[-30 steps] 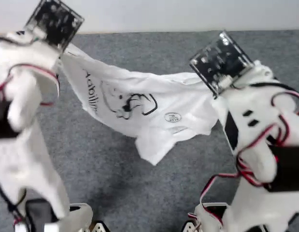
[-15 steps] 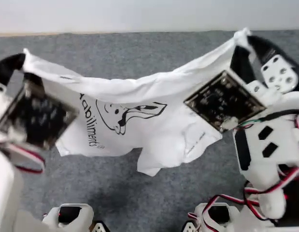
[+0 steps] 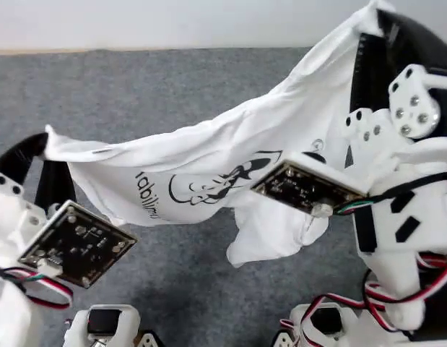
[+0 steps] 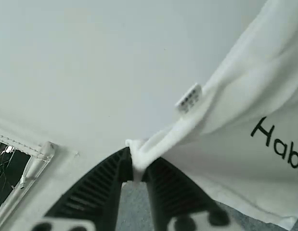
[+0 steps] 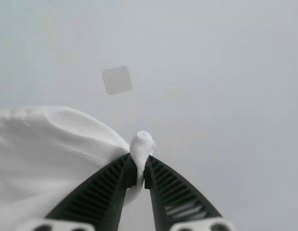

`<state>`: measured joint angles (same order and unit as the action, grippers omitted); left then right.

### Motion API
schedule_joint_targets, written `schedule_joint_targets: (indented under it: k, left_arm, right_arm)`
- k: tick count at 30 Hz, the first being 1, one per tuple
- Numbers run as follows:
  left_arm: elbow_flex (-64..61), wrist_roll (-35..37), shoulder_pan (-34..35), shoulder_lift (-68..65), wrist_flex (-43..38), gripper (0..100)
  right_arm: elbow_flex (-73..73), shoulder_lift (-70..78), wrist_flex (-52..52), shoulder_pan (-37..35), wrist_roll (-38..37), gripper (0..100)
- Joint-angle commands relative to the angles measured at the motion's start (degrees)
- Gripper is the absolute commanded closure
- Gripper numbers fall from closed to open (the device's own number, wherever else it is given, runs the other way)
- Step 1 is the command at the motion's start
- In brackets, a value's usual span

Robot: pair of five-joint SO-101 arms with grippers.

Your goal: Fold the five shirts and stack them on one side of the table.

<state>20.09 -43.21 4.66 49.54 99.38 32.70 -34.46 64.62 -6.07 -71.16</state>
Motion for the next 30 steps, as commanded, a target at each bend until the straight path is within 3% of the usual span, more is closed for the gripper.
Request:
schedule_joint_targets:
  k: [1,8,15,20,22,27,30]
  left_arm:
    - [-1.98,-0.35,2.64,1.14,0.88,100]
    - [-2.68,-0.35,5.45,1.58,0.88,100]
    - [-2.68,-0.26,5.45,1.58,0.88,100]
    - [-2.77,-0.09,5.45,1.58,0.88,100]
    - [-2.77,1.67,5.45,1.49,0.88,100]
    - [-6.37,5.19,5.45,1.58,0.97,100]
    - [-9.63,8.88,5.45,1.58,0.97,100]
  right_arm:
    - [0.62,-0.4,-2.07,4.7,3.69,98.7]
    - [0.62,1.71,-1.89,5.93,13.19,98.7]
    - [0.62,4.97,0.13,5.67,40.09,98.8]
    - [0.62,6.29,2.07,5.41,52.13,98.8]
    - [0.62,6.29,2.59,4.09,53.8,98.8]
    - [3.6,6.11,3.74,-1.54,46.95,98.8]
    - [6.33,6.46,6.11,-4.18,47.3,98.8]
